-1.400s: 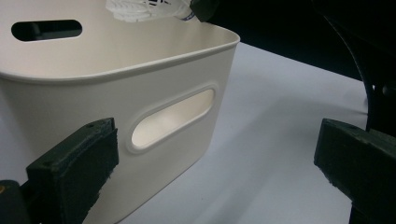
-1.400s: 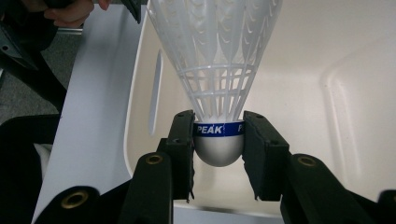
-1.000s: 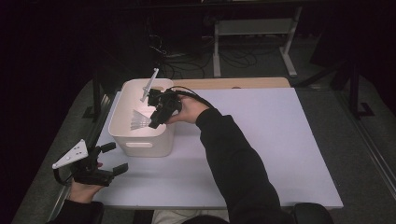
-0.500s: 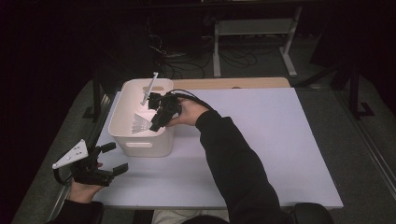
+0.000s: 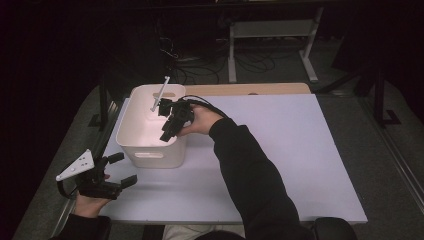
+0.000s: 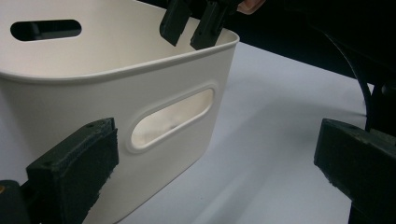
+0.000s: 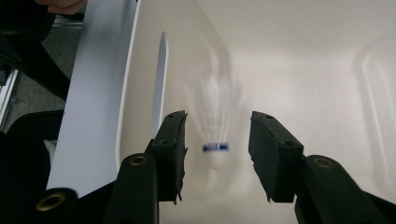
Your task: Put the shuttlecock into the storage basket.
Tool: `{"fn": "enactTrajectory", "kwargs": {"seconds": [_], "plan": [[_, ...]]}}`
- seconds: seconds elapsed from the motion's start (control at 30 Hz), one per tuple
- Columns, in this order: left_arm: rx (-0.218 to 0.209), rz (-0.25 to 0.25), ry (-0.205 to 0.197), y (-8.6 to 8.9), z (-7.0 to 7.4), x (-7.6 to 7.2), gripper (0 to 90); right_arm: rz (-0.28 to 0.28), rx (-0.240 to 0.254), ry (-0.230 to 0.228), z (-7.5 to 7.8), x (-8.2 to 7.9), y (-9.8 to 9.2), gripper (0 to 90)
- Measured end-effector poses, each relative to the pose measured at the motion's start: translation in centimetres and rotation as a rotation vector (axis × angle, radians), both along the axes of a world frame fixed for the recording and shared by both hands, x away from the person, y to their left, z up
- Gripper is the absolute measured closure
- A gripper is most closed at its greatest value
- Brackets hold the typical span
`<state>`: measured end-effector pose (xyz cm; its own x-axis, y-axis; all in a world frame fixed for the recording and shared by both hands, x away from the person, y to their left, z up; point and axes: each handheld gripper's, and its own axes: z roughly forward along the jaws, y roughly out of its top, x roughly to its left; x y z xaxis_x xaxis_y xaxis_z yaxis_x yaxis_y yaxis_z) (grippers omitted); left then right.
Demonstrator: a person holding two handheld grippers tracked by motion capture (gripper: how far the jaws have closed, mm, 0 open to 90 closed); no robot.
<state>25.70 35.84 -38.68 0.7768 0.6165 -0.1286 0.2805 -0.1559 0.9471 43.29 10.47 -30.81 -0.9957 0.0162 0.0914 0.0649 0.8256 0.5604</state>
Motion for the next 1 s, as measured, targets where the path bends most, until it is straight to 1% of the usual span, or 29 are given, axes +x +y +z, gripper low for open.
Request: {"fn": "enactTrajectory", "kwargs": {"seconds": [0.13, 0.63, 0.73, 0.87, 1.0], "plan": [[0.0, 0.0, 0.0, 0.0, 0.0, 0.0, 0.0, -0.013, 0.012, -0.008, 0.3, 0.1, -0.2, 49.3], [0.0, 0.0, 0.0, 0.0, 0.0, 0.0, 0.0, -0.093, 0.053, -0.031, 1.3, 0.5, -1.6, 17.4], [-0.001, 0.0, 0.0, 0.0, 0.0, 0.0, 0.0, -0.11, 0.062, -0.04, 1.5, 0.5, -1.9, 13.5], [-0.001, 0.001, 0.0, 0.0, 0.0, 0.0, 0.0, -0.13, 0.069, -0.055, 1.9, 0.5, -2.3, 12.5], [-0.003, 0.002, 0.001, 0.0, 0.0, 0.0, 0.0, -0.151, 0.084, -0.064, 2.1, 0.5, -3.0, 6.9]]}}
